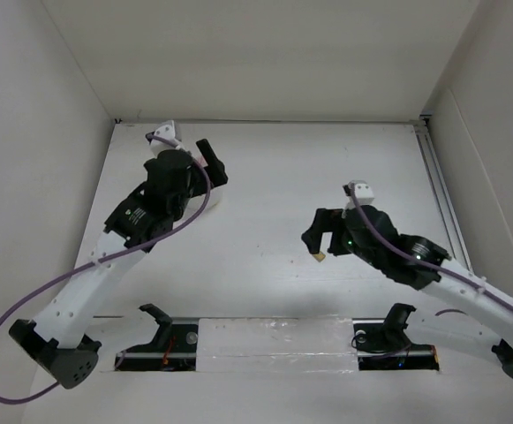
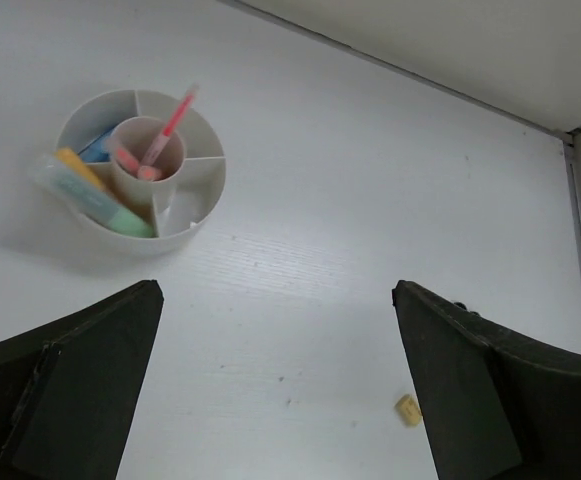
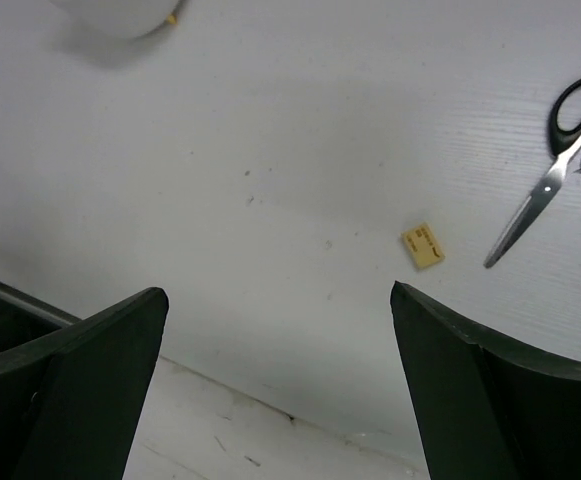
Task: Sort the stationery into containers
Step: Pick up the stationery from the center of the board.
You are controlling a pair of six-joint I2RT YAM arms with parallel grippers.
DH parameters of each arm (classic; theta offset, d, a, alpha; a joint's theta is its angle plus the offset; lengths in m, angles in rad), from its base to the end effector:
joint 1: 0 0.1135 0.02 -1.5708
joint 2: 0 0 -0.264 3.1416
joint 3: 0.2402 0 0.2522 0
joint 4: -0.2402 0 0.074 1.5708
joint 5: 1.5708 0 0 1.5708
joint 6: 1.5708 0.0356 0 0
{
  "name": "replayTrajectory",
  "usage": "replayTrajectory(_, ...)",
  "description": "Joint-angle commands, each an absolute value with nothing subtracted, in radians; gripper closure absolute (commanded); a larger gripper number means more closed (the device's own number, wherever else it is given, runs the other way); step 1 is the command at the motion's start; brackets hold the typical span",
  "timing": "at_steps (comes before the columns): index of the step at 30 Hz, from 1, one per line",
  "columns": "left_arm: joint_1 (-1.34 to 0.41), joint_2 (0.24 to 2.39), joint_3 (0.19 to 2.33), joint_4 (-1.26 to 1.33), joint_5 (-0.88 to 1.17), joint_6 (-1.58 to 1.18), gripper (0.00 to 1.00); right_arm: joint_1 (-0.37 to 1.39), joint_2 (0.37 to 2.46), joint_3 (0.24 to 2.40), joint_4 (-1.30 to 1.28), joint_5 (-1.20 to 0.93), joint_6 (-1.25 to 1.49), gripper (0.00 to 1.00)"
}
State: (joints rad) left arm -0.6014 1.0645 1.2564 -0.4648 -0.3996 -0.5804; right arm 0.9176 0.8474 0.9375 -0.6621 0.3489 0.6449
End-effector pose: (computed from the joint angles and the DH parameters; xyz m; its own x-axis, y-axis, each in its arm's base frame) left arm 0.1924 -0.1152 0.4212 -0.3023 -0.4052 -0.8628 0.0557 0.8961 -0.4404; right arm 0.1155 0.1309 0.3350 -0.6065 0.1370 -0.7832 -0.2590 0.8972 0.3575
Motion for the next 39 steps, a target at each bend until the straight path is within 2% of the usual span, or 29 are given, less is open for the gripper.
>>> replayTrajectory(1, -0.592, 0.924, 1.226, -0.546, -0.458, -0.506, 0.00, 0.862, 0.946, 0.907, -0.496, 0.279, 0.643, 0.01)
replayTrajectory(6, -0.526, 0.829, 1.033, -0.548, -0.436, -0.537, 0.00, 0.695, 1.081, 0.827, -0.410, 0.169, 0.618, 0.02)
replayTrajectory(9, -0.526, 0.789, 0.901, -0.474, -0.376, -0.537, 0.00, 0.611, 1.144, 0.785, -0.373, 0.114, 0.604, 0.08)
replayTrajectory(17, -0.526, 0.770, 0.899, -0.456, -0.348, -0.497, 0.00, 0.672, 1.337, 0.827, -0.377, 0.147, 0.583, 0.11)
replayTrajectory(22, -0.526, 0.738, 0.899, -0.456, -0.376, -0.506, 0.00, 0.681, 1.433, 0.827, -0.386, 0.155, 0.630, 0.16)
replayTrajectory(28, -0.526, 0.729, 0.899, -0.456, -0.364, -0.506, 0.00, 0.690, 1.465, 0.827, -0.376, 0.175, 0.618, 0.17)
replayTrajectory(34, -0.526, 0.729, 0.899, -0.446, -0.353, -0.497, 0.00, 0.690, 1.525, 0.851, -0.413, 0.189, 0.597, 0.27)
replayTrajectory(37, -0.526, 0.729, 0.899, -0.446, -0.353, -0.497, 0.00, 0.690, 1.525, 0.832, -0.413, 0.178, 0.618, 0.27)
replayTrajectory(39, -0.526, 0.729, 0.899, -0.446, -0.353, -0.497, 0.00, 0.690, 1.538, 0.831, -0.413, 0.167, 0.627, 0.31)
